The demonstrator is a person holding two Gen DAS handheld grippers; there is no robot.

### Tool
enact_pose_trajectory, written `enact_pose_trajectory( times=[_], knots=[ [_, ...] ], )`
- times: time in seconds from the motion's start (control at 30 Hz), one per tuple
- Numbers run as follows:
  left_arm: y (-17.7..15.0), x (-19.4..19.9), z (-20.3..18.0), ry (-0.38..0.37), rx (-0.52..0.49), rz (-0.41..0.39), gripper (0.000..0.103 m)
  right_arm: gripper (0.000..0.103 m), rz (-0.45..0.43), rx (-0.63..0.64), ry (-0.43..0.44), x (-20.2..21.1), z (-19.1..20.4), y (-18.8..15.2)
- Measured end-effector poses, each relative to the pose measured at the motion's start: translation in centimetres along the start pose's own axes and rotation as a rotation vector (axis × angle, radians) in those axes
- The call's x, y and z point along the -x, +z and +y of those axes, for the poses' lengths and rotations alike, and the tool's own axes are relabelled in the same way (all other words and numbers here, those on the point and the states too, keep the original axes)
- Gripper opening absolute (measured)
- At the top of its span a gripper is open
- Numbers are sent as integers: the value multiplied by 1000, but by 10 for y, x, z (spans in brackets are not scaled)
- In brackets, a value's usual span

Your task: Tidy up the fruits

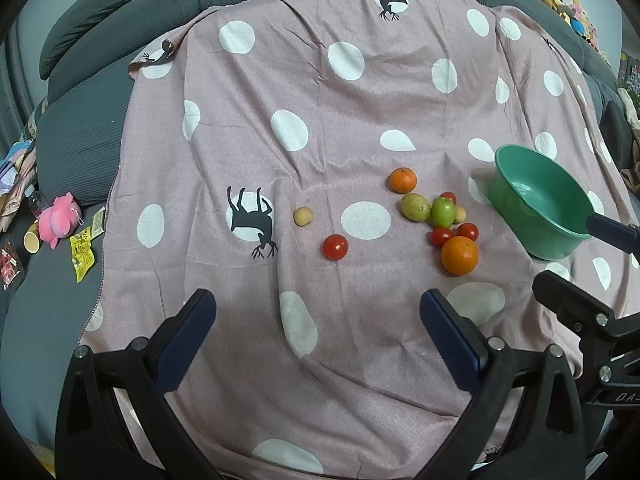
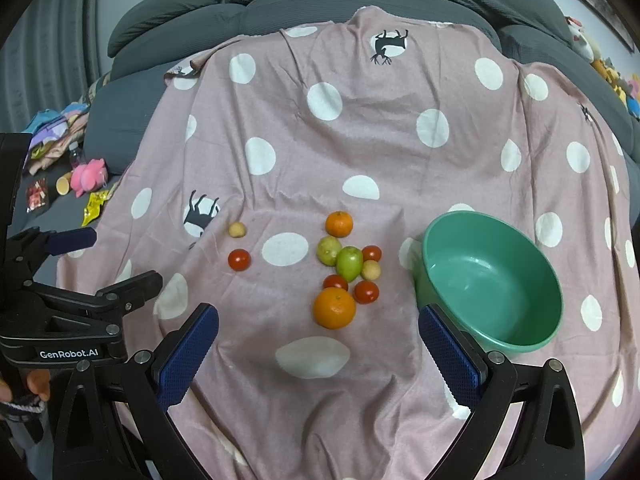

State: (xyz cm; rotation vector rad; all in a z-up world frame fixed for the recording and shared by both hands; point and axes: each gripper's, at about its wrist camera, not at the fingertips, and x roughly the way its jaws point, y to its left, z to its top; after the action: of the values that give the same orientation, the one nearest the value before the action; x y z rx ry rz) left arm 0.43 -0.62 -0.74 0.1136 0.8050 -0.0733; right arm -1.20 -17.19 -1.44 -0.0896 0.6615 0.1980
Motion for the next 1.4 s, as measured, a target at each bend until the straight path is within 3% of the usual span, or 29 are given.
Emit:
enact_pose_trajectory(
  times=[0.2,0.57,0.93,1.13,1.4],
  knots=[
    [0,-7,-3,-13,-5,19,102,101,8,-15,8,-6,-3,-5],
    [-1,-40,-8,-132,17,90,102,101,33,-130,110,-26,-35,-12],
    [11,-87,-59,-381,-2,149,98,83,45,-292,235,-46,-80,-22],
    [24,-115,-94,-435,-35,171,89,81,36,-335,264,-50,-96,-26],
    [25,-145,-113,-393,-82,210,55,81,27,-333,265,-52,-103,-26]
  ],
)
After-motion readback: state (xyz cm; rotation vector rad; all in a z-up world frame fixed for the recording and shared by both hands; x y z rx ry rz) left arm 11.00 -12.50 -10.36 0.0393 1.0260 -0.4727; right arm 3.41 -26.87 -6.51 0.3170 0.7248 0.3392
